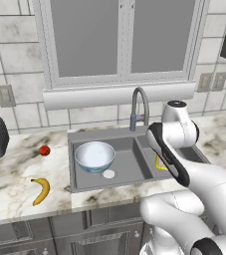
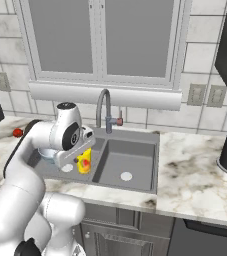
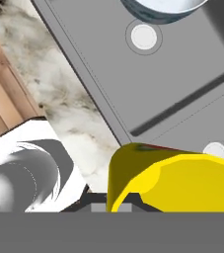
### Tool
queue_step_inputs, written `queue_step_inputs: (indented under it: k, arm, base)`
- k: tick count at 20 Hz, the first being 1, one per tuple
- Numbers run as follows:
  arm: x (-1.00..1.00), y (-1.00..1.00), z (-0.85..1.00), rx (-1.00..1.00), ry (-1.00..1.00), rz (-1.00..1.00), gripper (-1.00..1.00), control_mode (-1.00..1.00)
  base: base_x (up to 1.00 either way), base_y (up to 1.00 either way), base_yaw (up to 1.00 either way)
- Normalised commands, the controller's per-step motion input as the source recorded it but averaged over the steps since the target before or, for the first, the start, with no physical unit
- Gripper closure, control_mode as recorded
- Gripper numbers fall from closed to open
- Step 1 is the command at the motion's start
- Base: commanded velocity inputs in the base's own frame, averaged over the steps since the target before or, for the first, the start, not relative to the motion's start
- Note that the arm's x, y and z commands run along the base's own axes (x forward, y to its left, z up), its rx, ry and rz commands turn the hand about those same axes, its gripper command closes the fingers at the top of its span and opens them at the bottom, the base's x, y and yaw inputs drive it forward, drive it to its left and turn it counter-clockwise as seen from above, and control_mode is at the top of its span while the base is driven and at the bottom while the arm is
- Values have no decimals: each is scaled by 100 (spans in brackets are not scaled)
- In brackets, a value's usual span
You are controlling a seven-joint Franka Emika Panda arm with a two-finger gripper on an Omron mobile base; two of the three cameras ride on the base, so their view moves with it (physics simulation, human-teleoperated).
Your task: Remove the banana and apple from the sink. Then move the bowl and cup from the counter to the sink for washing.
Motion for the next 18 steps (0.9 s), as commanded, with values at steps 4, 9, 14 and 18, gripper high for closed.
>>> queue_step_inputs:
  k: [4, 9, 14, 18]
  arm:
    - [2, 41, 0, 0, 0, 0, 100, -100]
    - [2, 39, 0, 0, 0, 0, 100, -100]
    - [9, 36, 0, 0, 0, 0, 100, -100]
    - [16, 31, -1, 0, 0, 0, 100, -100]
  base:
    - [0, 0, 0]
    - [0, 0, 0]
    - [0, 0, 0]
    - [0, 0, 0]
